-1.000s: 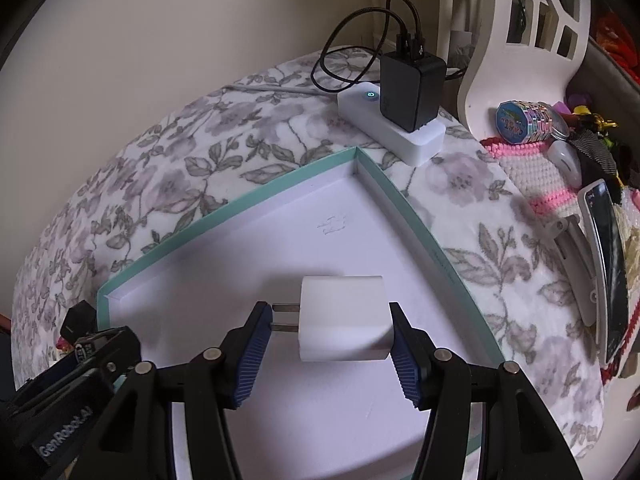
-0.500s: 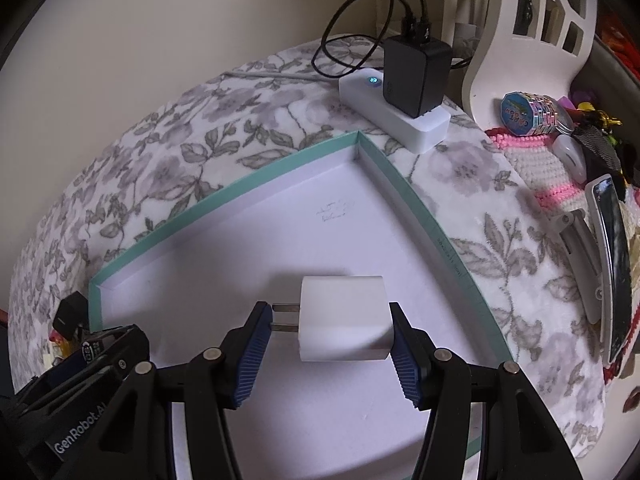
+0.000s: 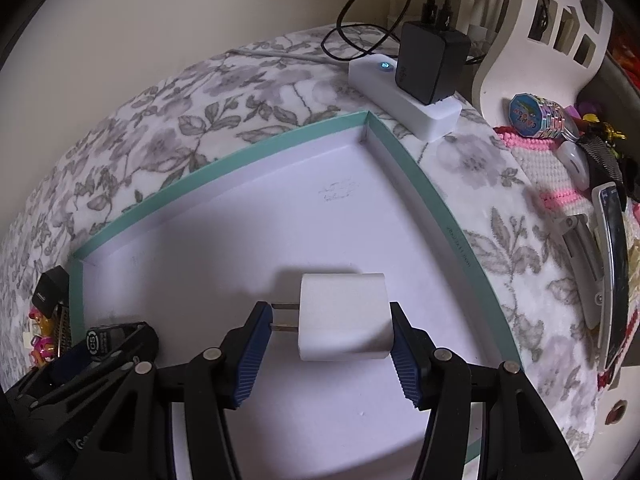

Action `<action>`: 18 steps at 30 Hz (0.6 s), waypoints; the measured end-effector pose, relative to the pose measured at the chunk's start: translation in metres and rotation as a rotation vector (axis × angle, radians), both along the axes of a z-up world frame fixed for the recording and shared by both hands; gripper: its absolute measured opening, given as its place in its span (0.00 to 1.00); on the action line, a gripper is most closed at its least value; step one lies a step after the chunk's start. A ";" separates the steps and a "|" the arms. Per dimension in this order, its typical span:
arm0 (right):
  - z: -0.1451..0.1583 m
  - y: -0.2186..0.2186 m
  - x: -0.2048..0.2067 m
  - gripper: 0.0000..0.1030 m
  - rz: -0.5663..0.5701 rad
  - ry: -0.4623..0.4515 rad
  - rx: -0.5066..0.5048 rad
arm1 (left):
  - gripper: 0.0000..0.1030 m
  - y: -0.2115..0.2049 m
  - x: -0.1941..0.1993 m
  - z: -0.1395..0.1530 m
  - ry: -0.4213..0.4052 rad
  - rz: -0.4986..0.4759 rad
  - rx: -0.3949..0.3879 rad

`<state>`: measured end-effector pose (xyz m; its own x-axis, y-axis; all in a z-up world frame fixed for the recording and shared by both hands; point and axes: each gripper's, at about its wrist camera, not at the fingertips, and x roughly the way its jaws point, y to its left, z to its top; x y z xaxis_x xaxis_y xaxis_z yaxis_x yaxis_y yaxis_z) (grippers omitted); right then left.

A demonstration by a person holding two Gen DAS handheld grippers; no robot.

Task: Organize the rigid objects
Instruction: 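Carry the black car with the left gripper into the tray while the right carries the white plug there, then open the left gripper releasing the car while the right gripper releases the plug in the tray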

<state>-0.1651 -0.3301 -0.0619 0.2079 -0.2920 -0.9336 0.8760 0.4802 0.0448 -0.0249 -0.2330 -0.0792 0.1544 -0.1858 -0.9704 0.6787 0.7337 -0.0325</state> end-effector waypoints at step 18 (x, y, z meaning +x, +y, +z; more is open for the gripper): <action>0.024 0.004 0.001 0.59 0.002 -0.040 -0.043 | 0.81 0.015 0.009 0.039 -0.057 0.041 -0.058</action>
